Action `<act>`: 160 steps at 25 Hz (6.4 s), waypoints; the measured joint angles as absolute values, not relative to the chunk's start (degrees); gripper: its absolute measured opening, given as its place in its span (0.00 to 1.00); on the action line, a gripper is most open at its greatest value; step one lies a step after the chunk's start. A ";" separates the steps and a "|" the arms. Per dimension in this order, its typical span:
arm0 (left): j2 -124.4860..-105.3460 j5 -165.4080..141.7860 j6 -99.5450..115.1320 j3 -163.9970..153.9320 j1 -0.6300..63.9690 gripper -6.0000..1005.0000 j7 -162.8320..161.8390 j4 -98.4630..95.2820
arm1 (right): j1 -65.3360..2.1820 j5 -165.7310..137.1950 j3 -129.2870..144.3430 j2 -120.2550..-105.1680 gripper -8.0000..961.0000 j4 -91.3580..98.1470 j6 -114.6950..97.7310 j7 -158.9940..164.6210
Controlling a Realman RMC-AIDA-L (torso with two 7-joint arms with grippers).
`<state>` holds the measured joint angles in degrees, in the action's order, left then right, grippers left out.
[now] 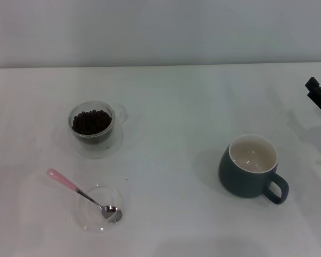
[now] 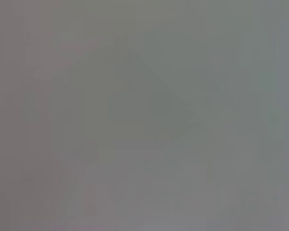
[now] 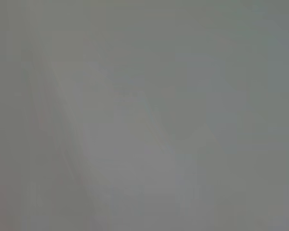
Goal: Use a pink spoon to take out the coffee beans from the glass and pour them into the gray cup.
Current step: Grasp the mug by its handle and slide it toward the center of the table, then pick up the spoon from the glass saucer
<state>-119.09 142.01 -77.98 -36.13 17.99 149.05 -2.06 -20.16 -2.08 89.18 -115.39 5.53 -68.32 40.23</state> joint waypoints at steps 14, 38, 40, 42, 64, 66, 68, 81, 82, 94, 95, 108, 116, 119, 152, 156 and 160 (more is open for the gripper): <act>-118.92 141.78 -76.64 -36.13 18.48 0.83 147.81 -2.54 | -7.27 -11.61 95.52 -114.08 0.91 3.53 -93.48 41.29; -119.27 137.54 -74.99 -36.12 20.38 0.83 147.60 -1.32 | -7.50 -22.48 98.51 -115.22 0.88 3.74 -79.17 34.01; -119.23 137.56 -74.99 -36.10 20.53 0.83 147.58 -1.31 | -7.49 -22.28 98.27 -115.23 0.87 5.09 -76.63 34.05; -119.18 137.72 -74.99 -36.03 20.73 0.83 147.57 -1.31 | -7.47 -21.63 97.87 -115.23 0.86 6.34 -73.99 34.08; -118.91 139.62 -72.26 -35.58 22.04 0.83 147.49 -2.96 | -11.95 -18.87 92.72 -115.13 0.77 8.93 -66.50 33.40; -118.92 139.67 -72.25 -35.58 22.00 0.83 147.48 -3.28 | -12.33 -19.09 93.01 -115.13 0.74 8.99 -66.46 33.62; -118.92 139.87 -72.25 -35.59 21.99 0.83 147.48 -3.43 | -12.52 -19.22 93.39 -115.15 0.68 9.18 -66.52 33.87; -118.83 140.22 -72.24 -35.60 22.74 0.83 147.47 -3.53 | -14.69 -19.34 101.69 -115.24 0.25 13.91 -65.89 33.94; -118.83 140.22 -72.24 -35.60 22.82 0.83 147.48 -3.53 | -15.05 -19.34 102.39 -115.27 0.24 14.08 -65.77 33.95; -119.09 140.18 -72.28 -35.60 23.11 0.83 147.48 -3.12 | -16.36 -18.90 109.11 -115.53 0.21 19.42 -63.32 33.99; -119.09 140.18 -72.30 -35.60 23.11 0.83 147.48 -3.07 | -16.39 -18.87 109.33 -115.55 0.21 19.57 -63.07 34.00; -119.18 139.94 -72.71 -35.94 22.96 0.83 146.71 -2.95 | -17.15 -18.85 114.34 -115.67 0.21 20.13 -60.32 34.01; -119.14 139.65 -72.78 -36.08 23.18 0.83 146.69 -2.89 | -16.96 -19.21 115.22 -115.58 0.20 19.80 -59.86 34.53; -119.10 139.65 -72.78 -36.12 23.28 0.83 146.68 -2.91 | -16.87 -18.97 115.24 -115.50 0.22 19.65 -59.85 36.45; -116.96 124.14 -70.85 -36.20 17.71 0.83 109.38 -8.43 | -14.24 -24.29 97.15 -108.75 0.78 4.83 -84.88 48.14; -114.27 110.23 -71.67 -36.22 17.65 0.83 96.06 -9.43 | -12.88 -24.30 80.13 -113.12 0.78 5.31 -85.27 36.05; -112.27 100.47 -74.40 -36.21 18.34 0.83 88.65 -9.87 | -13.73 -24.31 71.25 -115.42 0.78 5.02 -86.13 23.16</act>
